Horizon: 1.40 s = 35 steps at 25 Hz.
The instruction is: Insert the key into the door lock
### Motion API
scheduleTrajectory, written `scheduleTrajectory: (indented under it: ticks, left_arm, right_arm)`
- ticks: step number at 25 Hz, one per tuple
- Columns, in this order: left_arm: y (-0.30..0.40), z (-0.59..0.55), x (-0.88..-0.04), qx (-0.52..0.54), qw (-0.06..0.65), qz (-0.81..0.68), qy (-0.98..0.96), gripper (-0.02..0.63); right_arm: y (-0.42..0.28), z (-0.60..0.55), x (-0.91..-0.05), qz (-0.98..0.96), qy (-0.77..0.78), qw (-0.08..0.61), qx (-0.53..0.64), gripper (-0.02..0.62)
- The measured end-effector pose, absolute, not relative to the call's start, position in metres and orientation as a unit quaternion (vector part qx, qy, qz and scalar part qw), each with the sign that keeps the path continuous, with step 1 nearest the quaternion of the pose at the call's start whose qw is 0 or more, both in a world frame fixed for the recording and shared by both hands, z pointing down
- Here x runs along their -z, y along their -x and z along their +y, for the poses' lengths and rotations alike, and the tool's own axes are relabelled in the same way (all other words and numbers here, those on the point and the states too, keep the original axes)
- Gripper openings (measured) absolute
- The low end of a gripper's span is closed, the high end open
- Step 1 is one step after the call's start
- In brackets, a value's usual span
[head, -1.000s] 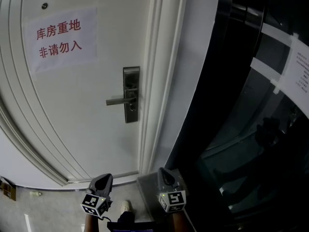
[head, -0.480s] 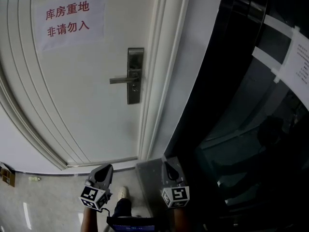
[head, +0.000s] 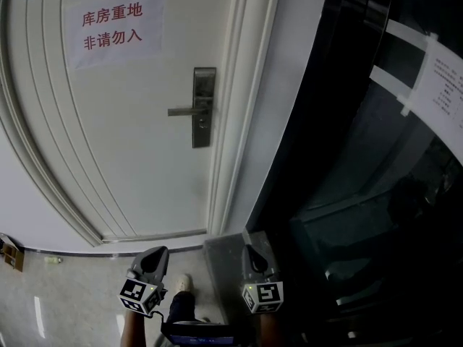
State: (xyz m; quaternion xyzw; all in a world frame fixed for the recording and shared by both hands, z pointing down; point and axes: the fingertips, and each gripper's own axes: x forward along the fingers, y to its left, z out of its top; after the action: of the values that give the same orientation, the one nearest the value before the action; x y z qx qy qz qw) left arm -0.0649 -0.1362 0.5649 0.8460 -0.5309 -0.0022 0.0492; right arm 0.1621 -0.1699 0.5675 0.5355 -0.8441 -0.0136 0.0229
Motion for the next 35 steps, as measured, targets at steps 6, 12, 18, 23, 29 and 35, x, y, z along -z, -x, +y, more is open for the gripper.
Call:
scheduleTrajectory:
  ticks: [6,12,18,23,29,35]
  left_arm:
    - [0.058,-0.118,-0.559,0.002,0.045,-0.533,-0.845,0.002]
    - [0.06,-0.106,-0.558,0.004,0.045,-0.538,-0.842,0.002]
    - [0.073,-0.098,-0.559,0.005,0.044,-0.543,-0.839,0.002]
    - [0.081,-0.091,-0.561,0.0,0.042,-0.542,-0.839,0.002]
    - [0.085,-0.085,-0.559,0.002,0.041,-0.542,-0.84,0.002]
    - [0.09,-0.082,-0.554,0.005,0.036,-0.542,-0.839,0.002]
  right_arm:
    - [-0.171,-0.152,-0.563,-0.844,-0.536,0.022,0.013,0.002]
    - [-0.168,-0.143,-0.564,-0.846,-0.532,0.013,0.011,0.002]
    - [-0.153,-0.135,-0.563,-0.85,-0.526,0.018,0.017,0.002]
    - [-0.144,-0.128,-0.562,-0.85,-0.526,0.015,0.013,0.002]
    - [-0.137,-0.121,-0.563,-0.852,-0.523,0.017,0.013,0.002]
    - [-0.131,-0.117,-0.564,-0.854,-0.521,0.018,0.012,0.002]
